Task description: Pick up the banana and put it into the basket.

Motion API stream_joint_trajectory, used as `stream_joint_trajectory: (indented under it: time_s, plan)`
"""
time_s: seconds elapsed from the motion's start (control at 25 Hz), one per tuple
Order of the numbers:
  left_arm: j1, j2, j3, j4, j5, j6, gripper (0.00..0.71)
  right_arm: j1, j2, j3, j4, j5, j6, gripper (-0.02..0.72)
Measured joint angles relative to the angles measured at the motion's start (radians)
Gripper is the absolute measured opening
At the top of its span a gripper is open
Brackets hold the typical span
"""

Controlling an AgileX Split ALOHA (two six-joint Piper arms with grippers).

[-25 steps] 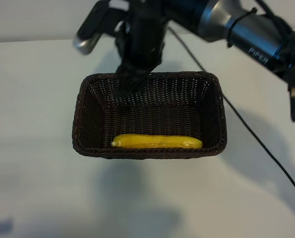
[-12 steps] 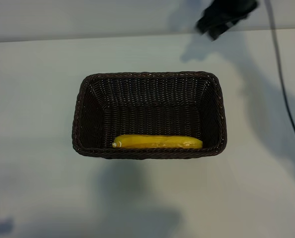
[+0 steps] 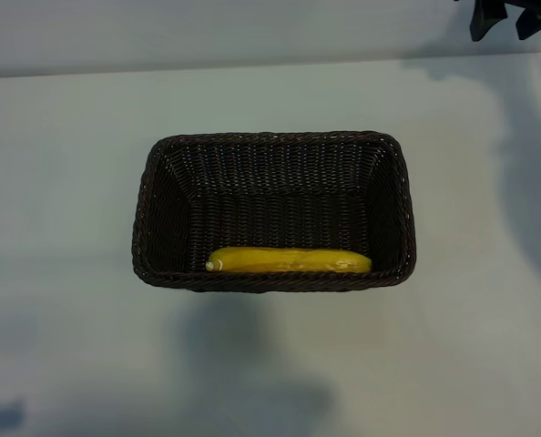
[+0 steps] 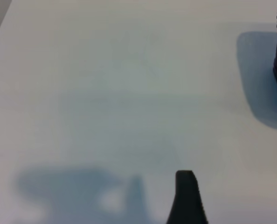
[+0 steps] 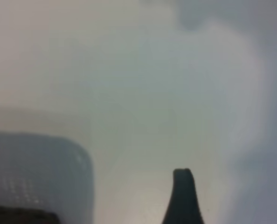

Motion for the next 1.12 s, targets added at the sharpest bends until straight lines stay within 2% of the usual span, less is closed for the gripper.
stream_joint_trajectory:
  time_s: [0.12, 0.28, 0.56, 0.88, 1.12]
  plan:
    - [0.000, 0.000, 0.000, 0.000, 0.000, 0.000, 0.548, -0.009, 0.000, 0.000, -0.003, 0.000, 0.021, 0.547]
    - [0.000, 0.000, 0.000, 0.000, 0.000, 0.001, 0.548, -0.020, 0.000, 0.000, -0.041, 0.000, 0.055, 0.547]
    - [0.000, 0.000, 0.000, 0.000, 0.000, 0.001, 0.548, -0.031, -0.015, 0.018, -0.043, -0.001, 0.044, 0.547]
    - [0.000, 0.000, 0.000, 0.000, 0.000, 0.001, 0.548, -0.042, -0.198, 0.330, -0.070, -0.007, -0.008, 0.547]
    - [0.000, 0.000, 0.000, 0.000, 0.000, 0.001, 0.548, -0.048, -0.392, 0.614, -0.148, -0.009, -0.009, 0.547]
